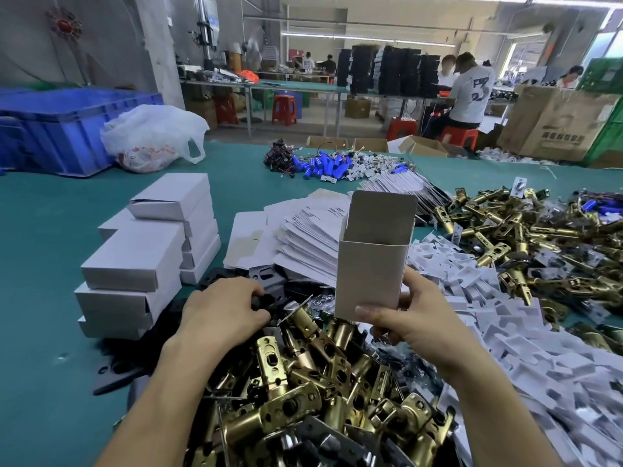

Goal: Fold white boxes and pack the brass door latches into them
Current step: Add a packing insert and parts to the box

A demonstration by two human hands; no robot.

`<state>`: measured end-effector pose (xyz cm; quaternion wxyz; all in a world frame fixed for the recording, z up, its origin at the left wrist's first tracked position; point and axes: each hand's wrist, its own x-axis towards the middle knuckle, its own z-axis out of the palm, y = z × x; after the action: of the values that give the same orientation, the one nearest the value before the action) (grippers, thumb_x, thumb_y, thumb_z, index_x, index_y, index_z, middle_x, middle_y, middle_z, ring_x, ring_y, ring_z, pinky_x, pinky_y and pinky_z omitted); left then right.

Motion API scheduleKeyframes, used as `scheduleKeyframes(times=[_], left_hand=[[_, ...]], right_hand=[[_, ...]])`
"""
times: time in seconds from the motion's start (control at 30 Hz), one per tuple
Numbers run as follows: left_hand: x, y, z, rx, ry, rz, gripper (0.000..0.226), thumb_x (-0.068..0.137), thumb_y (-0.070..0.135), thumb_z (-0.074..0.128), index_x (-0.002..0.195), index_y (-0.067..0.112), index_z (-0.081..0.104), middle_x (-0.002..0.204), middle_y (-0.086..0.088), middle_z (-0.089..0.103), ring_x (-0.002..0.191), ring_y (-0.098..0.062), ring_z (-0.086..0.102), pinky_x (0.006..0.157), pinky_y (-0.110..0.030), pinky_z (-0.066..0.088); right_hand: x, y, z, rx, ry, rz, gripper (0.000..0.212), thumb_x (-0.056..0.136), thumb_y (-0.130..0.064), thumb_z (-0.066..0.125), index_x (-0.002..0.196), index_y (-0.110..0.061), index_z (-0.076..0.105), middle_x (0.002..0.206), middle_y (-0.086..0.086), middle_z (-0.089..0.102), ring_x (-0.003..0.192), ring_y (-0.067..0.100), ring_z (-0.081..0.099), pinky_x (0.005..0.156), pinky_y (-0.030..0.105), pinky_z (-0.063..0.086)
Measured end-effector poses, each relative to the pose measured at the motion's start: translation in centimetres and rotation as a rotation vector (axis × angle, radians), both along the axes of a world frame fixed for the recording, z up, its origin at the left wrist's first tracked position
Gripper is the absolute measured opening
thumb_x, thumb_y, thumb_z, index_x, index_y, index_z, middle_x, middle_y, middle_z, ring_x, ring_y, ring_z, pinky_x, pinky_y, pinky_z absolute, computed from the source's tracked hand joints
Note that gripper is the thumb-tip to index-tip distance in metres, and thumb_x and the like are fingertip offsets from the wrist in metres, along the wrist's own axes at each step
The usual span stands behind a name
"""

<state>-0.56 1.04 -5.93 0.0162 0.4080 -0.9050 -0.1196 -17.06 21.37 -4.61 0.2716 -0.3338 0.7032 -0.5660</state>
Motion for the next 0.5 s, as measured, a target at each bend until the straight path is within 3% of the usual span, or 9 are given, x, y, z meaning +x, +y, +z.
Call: scheduleKeyframes(times=[0.13,0.3,0.43,0.5], left_hand=[[-0.1,-0.2,-0.4,0.013,0.015,-0.061,0.032,0.089,0.038,0.06,0.121,0.041,0.062,0.123,0.014,0.058,0.113,-0.015,0.058,0.091,-0.039,0.051],[0.0,-0.8,-0.8,0.104,0.108,-0.072,0.022,0.085,0.035,0.061,0.106,0.041,0.063,0.113,0.016,0.061,0.103,-0.013,0.059,0.088,-0.039,0.053],[-0.4,-1.2,-1.7,0.059,0.158,-0.089,0.025,0.091,0.04,0.06,0.116,0.035,0.064,0.114,0.016,0.058,0.108,-0.011,0.056,0.089,-0.035,0.05],[-0.6,-1.3,-1.9,0.002,0.181,-0.106,0.015,0.097,0.044,0.058,0.1,0.032,0.066,0.102,0.014,0.058,0.098,-0.012,0.055,0.082,-0.035,0.049]], right_hand=[[0.1,-0.1,-0.1,-0.008,0.001,-0.003,0.045,0.073,-0.012,0.086,0.102,-0.038,0.063,0.081,0.004,0.075,0.06,0.018,0.066,0.048,0.023,0.047],[0.2,-0.2,-0.1,-0.028,0.006,-0.009,0.046,0.072,-0.009,0.085,0.107,-0.031,0.064,0.083,0.002,0.076,0.062,0.015,0.067,0.05,0.021,0.047],[0.3,-0.3,0.0,-0.099,0.023,0.027,0.045,0.073,0.002,0.082,0.106,-0.023,0.066,0.079,-0.001,0.075,0.064,0.006,0.068,0.054,0.016,0.048],[0.2,-0.4,0.0,-0.122,0.052,0.035,0.045,0.072,0.007,0.08,0.103,-0.021,0.065,0.081,-0.003,0.076,0.067,0.004,0.069,0.057,0.014,0.05]])
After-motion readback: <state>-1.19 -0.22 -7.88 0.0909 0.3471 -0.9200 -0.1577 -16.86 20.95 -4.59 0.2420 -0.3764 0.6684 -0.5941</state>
